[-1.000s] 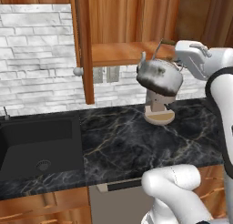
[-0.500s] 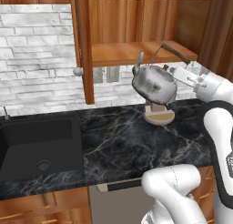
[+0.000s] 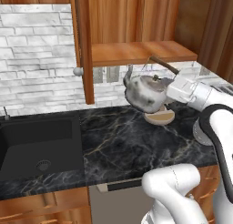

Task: Open the cabinet, pick the kettle from the cabinet, and place it in the sink.

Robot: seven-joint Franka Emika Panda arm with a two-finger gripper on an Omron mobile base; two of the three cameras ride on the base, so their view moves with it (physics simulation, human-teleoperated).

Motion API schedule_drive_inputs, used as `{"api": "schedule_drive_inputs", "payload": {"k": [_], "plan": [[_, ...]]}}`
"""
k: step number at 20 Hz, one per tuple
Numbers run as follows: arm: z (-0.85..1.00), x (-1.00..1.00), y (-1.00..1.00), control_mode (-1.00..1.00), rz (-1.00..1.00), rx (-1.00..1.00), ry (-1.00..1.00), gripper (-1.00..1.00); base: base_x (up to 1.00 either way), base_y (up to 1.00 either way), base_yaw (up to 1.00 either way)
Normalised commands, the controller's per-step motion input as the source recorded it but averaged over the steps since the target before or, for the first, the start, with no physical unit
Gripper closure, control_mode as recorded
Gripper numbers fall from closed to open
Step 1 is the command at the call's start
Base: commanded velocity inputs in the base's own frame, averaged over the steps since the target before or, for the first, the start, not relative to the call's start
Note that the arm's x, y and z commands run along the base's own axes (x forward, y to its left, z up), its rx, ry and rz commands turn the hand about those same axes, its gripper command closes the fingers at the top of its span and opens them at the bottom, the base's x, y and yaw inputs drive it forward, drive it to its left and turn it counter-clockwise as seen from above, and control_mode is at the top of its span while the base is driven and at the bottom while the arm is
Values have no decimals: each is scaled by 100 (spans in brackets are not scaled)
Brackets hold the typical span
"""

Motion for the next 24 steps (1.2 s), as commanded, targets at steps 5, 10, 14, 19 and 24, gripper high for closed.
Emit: {"api": "schedule_drive_inputs", "payload": {"k": [5,10,14,19,24], "plan": [[-14,-3,-7,-100,17,-25,0,100,0,0,0],[-17,-3,-2,-100,11,-22,0,100,0,0,0],[-16,-1,-1,-100,2,-19,0,100,0,0,0],[-17,0,1,-100,0,-14,0,100,0,0,0],[-19,0,5,-100,0,-9,-2,100,0,0,0]]}}
